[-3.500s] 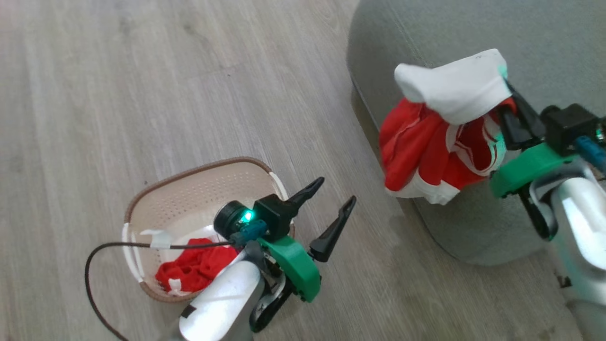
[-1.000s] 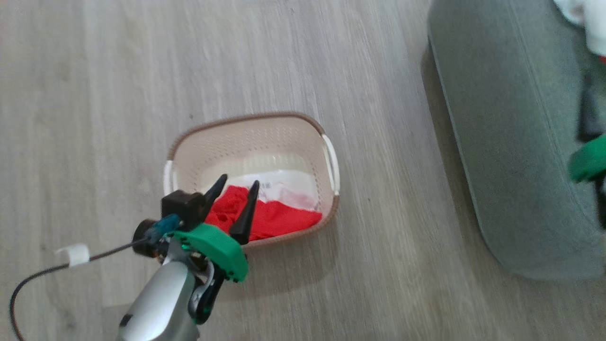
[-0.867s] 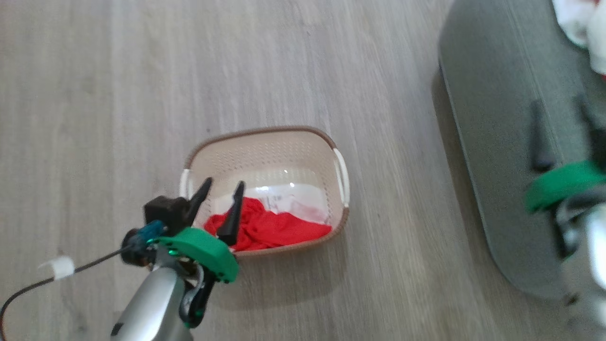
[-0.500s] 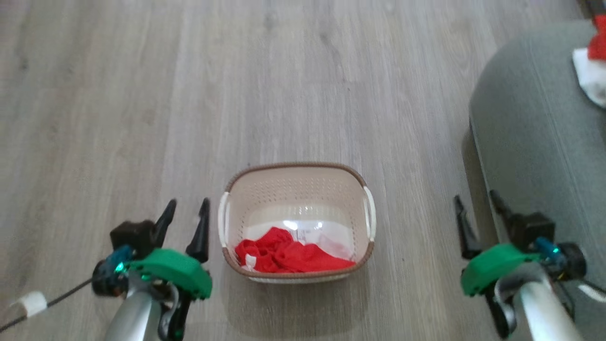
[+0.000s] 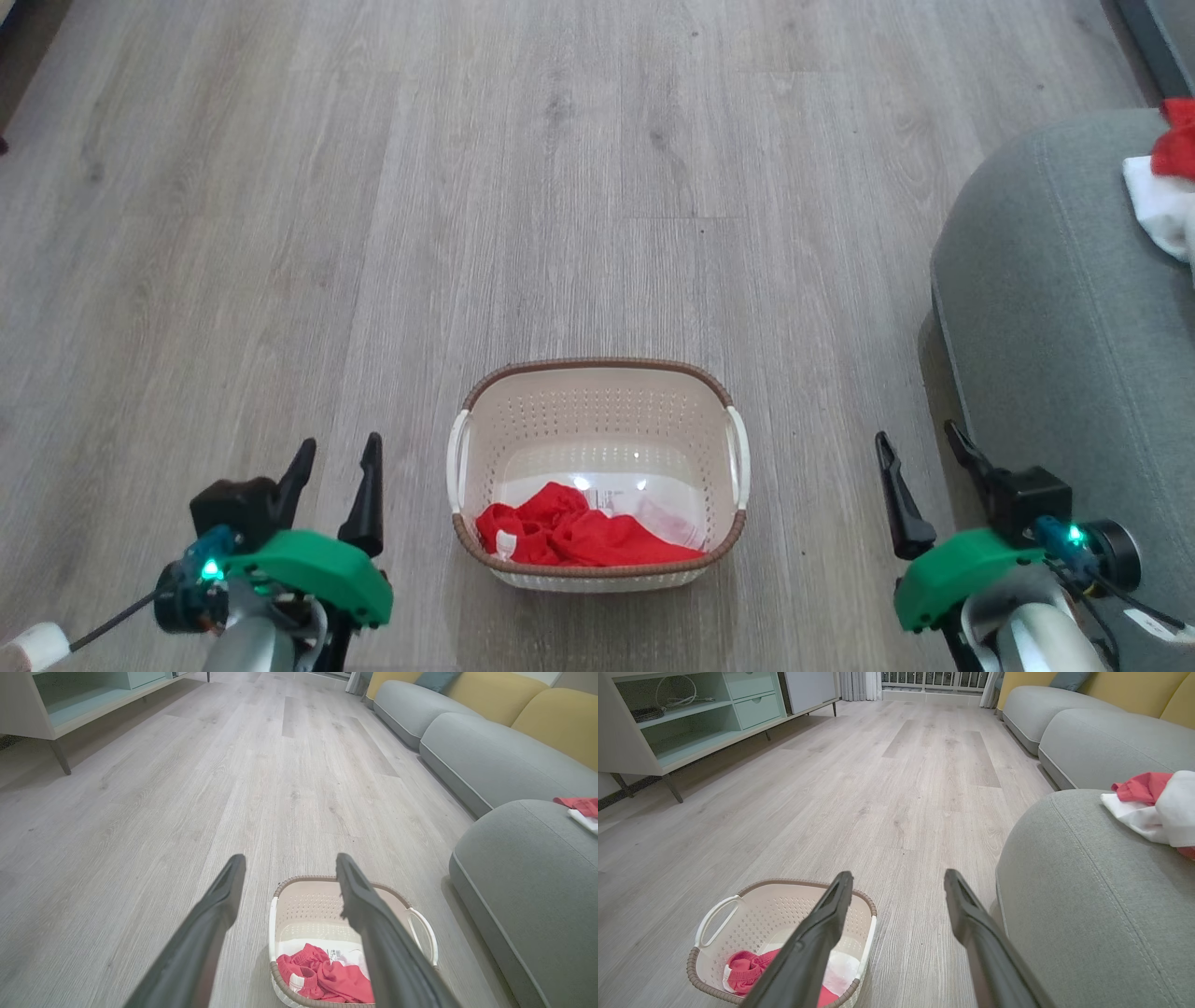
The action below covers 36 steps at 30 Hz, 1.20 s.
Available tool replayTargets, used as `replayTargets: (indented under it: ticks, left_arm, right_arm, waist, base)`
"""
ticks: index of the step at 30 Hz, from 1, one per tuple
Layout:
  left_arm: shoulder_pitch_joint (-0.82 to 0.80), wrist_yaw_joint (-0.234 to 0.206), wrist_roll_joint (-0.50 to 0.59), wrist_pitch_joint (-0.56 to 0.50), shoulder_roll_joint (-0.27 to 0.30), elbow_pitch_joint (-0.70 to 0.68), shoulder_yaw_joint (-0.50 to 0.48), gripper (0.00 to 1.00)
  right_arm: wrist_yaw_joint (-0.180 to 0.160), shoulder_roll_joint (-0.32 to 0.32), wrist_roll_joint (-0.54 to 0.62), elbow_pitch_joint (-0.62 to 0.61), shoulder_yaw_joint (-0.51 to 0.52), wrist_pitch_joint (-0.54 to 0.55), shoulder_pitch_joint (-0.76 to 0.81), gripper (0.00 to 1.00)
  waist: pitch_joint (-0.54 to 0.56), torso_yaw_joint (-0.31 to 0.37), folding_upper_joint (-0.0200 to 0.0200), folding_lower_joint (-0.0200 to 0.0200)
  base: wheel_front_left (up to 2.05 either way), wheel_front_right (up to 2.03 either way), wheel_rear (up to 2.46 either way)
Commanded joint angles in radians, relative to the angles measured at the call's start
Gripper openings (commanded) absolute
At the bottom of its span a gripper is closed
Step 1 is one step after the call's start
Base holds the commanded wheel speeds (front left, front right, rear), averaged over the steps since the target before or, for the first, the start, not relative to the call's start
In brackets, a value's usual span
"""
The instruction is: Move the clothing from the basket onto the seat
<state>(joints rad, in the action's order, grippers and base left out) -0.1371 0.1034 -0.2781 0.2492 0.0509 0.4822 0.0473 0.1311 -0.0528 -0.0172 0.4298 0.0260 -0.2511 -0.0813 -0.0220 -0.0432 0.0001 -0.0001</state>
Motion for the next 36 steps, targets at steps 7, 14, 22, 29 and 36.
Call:
replayTargets:
  ticks: [7,14,22,29,36]
  left_arm:
    - [-0.026,0.011,0.021,0.013,0.002,-0.032,-0.05,1.0]
    - [-0.066,0.017,0.024,0.013,0.0,-0.032,-0.041,1.0]
    - [-0.24,0.023,0.067,0.011,0.0,0.072,0.054,1.0]
    - [-0.507,0.026,0.129,-0.101,0.013,0.217,0.191,1.0]
    - [-0.704,0.027,0.163,-0.222,0.029,0.378,0.284,1.0]
  right_arm:
    - [0.0,0.002,-0.001,-0.044,-0.033,-0.011,-0.024,1.0]
    - [0.0,0.002,-0.01,-0.092,-0.038,-0.011,-0.079,1.0]
    - [0.0,0.003,0.012,-0.209,-0.03,-0.011,-0.231,1.0]
    - [0.0,0.003,0.024,-0.287,-0.025,-0.011,-0.385,1.0]
    - [0.0,0.003,-0.003,-0.316,-0.035,-0.011,-0.467,1.0]
  waist:
    - [-0.018,0.006,-0.0001,0.0001]
    - [-0.107,0.032,-0.0001,0.0001]
    - [-0.346,0.078,-0.0001,0.0001]
    - [-0.591,0.125,-0.0001,0.0001]
    - [-0.734,0.182,-0.0001,0.0001]
  base:
    - [0.0,0.0,0.0]
    - [0.0,0.0,0.0]
    - [0.0,0.0,0.0]
    - [0.0,0.0,0.0]
    - [0.0,0.0,0.0]
